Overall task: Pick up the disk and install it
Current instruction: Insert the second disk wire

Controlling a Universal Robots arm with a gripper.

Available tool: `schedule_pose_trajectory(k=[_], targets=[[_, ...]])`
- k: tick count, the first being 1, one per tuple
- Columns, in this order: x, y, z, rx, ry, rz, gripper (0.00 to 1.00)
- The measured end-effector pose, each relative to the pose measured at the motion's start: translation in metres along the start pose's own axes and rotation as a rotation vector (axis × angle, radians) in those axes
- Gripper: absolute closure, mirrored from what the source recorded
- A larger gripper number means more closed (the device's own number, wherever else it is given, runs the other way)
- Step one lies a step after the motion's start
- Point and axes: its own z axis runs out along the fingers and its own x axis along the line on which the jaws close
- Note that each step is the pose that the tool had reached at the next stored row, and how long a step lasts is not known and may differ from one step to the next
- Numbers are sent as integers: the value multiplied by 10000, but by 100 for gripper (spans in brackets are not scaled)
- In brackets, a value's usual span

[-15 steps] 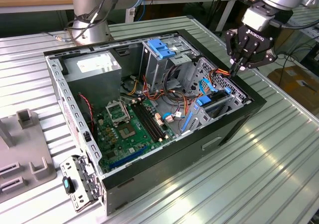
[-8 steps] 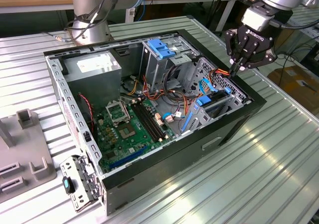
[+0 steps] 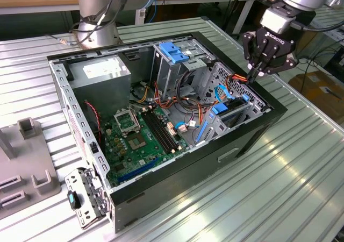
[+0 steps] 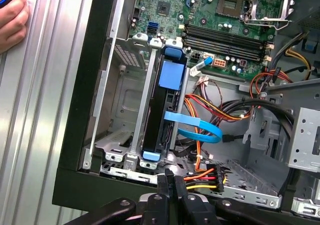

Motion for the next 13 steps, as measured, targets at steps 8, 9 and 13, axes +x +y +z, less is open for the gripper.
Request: schedule_pose_trajectory(k=[8, 9, 13], targets=[[-23, 109, 3, 0, 0, 3, 84], [-26, 123, 5, 0, 0, 5, 84], [-33, 159, 12, 0, 0, 15, 84]])
